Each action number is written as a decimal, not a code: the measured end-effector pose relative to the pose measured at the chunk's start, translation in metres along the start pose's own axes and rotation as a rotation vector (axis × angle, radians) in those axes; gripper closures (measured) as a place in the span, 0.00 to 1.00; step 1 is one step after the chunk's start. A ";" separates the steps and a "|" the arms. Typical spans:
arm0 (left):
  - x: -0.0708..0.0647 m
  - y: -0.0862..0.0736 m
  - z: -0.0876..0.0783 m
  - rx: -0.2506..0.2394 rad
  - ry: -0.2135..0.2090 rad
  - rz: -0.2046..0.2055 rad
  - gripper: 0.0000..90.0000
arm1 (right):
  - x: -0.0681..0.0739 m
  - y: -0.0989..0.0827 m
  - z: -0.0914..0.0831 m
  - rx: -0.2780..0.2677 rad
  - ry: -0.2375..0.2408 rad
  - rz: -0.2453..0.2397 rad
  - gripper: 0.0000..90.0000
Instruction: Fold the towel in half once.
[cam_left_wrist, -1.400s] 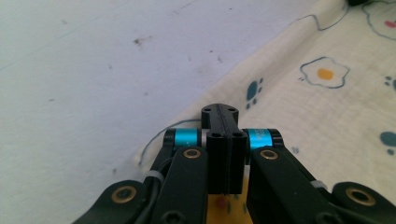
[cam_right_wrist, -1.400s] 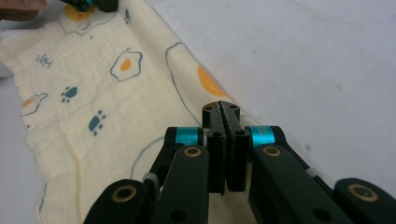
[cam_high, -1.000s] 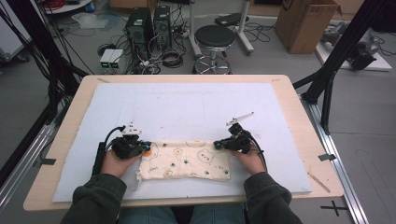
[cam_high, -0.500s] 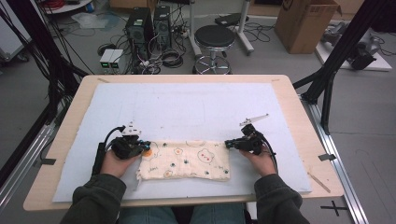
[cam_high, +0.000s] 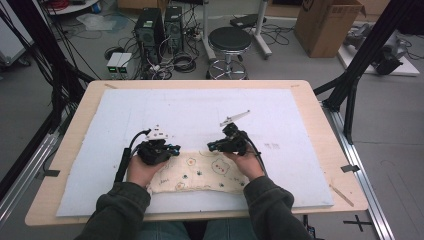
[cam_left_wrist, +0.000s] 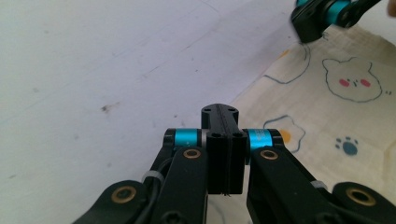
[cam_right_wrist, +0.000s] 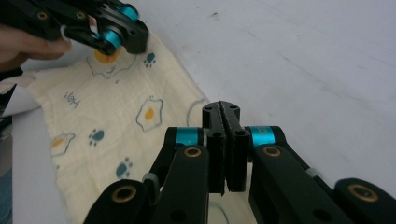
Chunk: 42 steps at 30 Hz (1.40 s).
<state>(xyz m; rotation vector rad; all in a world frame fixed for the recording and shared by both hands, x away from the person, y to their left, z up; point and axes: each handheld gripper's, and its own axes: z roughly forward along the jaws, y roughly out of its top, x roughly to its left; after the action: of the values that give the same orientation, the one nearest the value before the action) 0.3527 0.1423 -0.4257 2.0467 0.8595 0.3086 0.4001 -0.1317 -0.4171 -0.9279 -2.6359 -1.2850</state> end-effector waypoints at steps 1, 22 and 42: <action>-0.001 0.001 0.004 0.008 -0.005 0.005 1.00 | 0.001 0.002 0.007 0.008 0.009 -0.005 0.99; -0.003 -0.002 0.007 0.027 0.016 0.033 0.99 | 0.004 0.004 0.025 0.033 0.003 -0.004 0.99; 0.027 -0.032 -0.027 0.094 0.106 -0.013 0.98 | -0.024 -0.049 -0.029 0.036 -0.073 0.064 0.99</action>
<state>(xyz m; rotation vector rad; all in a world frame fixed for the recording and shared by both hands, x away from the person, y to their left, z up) 0.3439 0.1895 -0.4379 2.1264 0.9674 0.3789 0.3877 -0.1879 -0.4396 -1.0645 -2.6496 -1.2088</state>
